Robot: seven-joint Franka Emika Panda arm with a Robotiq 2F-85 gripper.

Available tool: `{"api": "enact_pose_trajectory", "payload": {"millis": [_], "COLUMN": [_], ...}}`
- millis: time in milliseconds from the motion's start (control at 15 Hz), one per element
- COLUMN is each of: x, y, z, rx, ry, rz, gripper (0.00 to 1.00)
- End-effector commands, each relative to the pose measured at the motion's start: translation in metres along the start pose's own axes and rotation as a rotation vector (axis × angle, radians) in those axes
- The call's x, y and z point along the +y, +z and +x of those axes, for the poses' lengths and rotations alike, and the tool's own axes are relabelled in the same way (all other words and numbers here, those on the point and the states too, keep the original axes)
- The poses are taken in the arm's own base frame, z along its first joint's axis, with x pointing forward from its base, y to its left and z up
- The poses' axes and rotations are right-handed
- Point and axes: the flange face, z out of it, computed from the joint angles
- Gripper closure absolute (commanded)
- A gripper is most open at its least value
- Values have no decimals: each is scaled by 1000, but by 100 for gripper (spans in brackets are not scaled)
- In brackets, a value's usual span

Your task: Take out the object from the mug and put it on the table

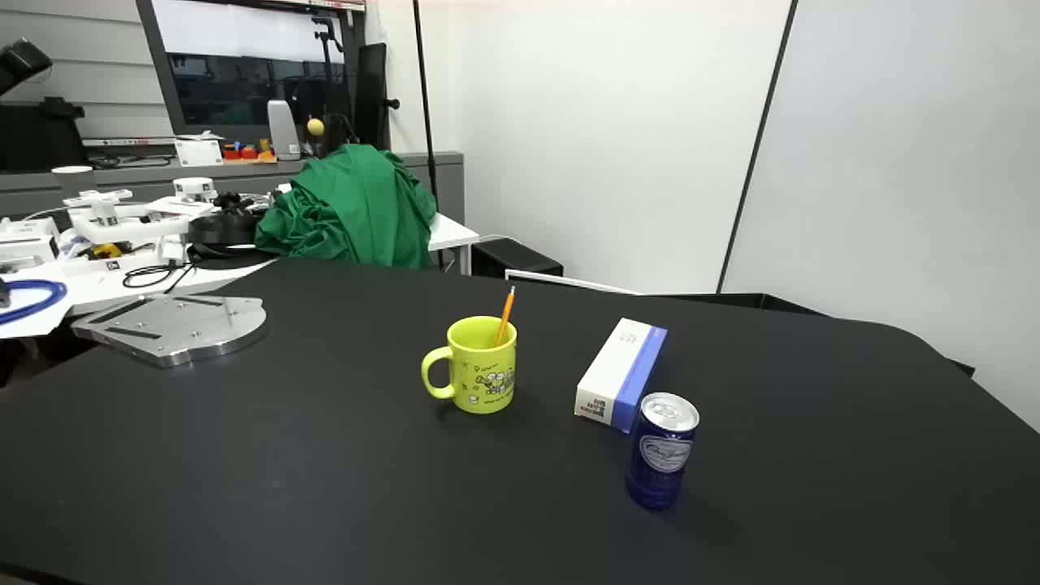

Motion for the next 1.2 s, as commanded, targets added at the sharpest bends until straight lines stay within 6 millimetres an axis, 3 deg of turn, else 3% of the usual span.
{"api": "enact_pose_trajectory", "payload": {"millis": [0, 533, 667, 800, 1133], "x": [0, 0, 15, 40, 136], "y": [-1, -1, -2, -2, 12], "z": [0, 0, 14, 32, 96], "rx": [0, 0, -5, -11, -25], "ry": [0, 0, 27, 68, 164], "rz": [0, 0, 15, 34, 109], "gripper": [0, 0, 0, 0, 0]}}
